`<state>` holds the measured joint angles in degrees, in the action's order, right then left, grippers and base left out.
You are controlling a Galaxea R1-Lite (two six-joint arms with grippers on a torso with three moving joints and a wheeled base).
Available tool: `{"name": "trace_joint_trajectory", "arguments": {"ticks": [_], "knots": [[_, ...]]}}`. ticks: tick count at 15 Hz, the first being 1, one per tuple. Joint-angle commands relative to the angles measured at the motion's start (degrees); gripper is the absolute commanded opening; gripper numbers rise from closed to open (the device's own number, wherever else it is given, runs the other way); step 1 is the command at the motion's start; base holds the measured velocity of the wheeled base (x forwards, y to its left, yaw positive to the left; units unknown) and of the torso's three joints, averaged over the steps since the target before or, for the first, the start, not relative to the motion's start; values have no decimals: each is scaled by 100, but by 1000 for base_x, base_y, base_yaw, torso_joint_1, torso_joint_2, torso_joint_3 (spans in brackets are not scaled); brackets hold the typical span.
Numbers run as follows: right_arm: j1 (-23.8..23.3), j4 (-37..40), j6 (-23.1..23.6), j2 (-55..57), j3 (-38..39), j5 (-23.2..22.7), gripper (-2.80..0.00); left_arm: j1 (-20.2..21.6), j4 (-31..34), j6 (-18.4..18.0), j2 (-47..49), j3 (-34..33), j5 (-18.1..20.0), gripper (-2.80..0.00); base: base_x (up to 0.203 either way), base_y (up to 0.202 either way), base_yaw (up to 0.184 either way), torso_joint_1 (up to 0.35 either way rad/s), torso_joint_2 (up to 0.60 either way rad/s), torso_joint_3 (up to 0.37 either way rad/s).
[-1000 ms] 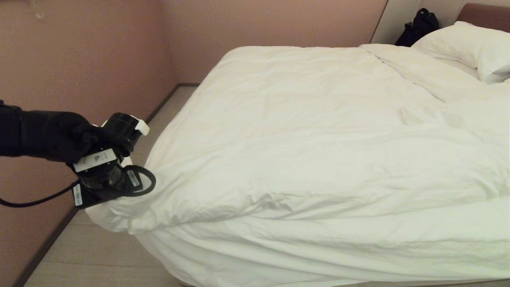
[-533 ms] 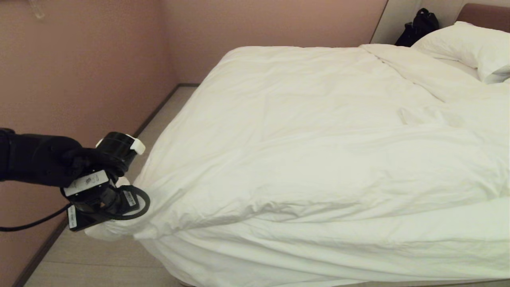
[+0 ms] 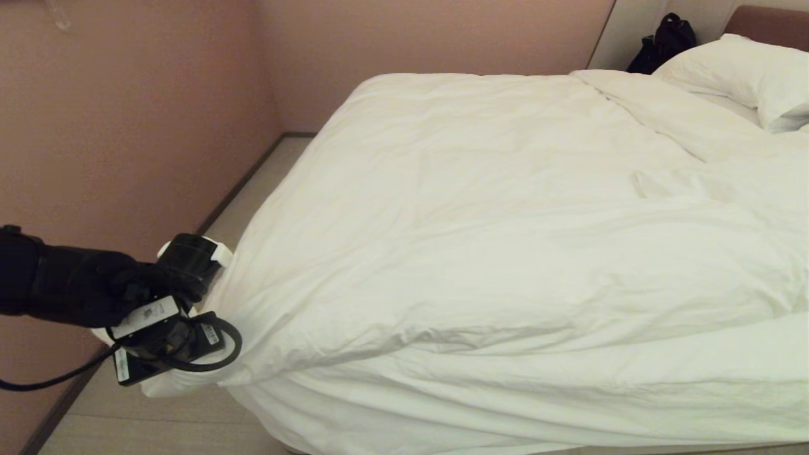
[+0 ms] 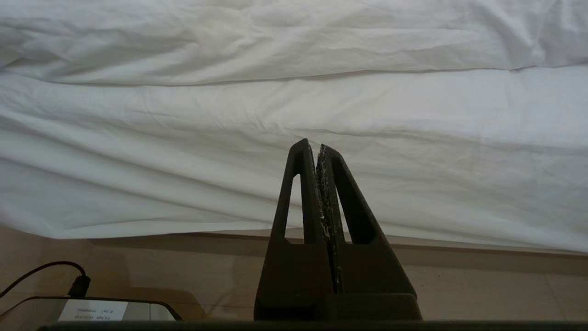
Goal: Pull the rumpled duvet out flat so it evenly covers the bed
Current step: Flatten the corners of the folded blanket
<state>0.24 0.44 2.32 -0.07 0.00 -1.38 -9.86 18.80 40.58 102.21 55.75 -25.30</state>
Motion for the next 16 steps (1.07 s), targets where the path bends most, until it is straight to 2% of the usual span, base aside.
{"name": "trace_joint_trajectory", "arguments": {"ticks": [1, 2, 3, 7, 10, 13, 15, 16], "knots": [[10, 0, 6, 7, 0, -3, -280, 2, 19, 20, 45, -63, -19, -280, 0, 0, 0, 0, 0, 0], [11, 0, 6, 7, 0, -3, -280, 2, 10, 20, 45, -38, -19, -115, 0, 0, 0, 0, 0, 0], [7, 0, 6, 7, 0, -3, -280, 2, 8, 20, 24, -20, -46, 0, 0, 0, 0, 0, 0, 0], [11, 0, 6, 7, 0, -3, -280, -7, -93, -54, -670, -10, -32, 0, 0, 0, 0, 0, 0, 0], [9, 0, 6, 7, 0, -3, -280, -27, -143, -257, -1360, 10, 102, 0, 0, 0, 0, 0, 0, 0], [2, 0, 6, 7, 0, -3, -280, -32, -542, -625, -2190, 4, 734, 0, 0, 0, 0, 0, 0, 0], [11, 0, 6, 7, 0, -3, -280, -33, -815, -833, -2452, 172, 1280, 0, 0, 0, 0, 0, 0, 0], [4, 0, 6, 7, 0, -3, -280, -29, -857, -860, -2443, 266, 1388, 0, 0, 0, 0, 0, 0, 0]]}}
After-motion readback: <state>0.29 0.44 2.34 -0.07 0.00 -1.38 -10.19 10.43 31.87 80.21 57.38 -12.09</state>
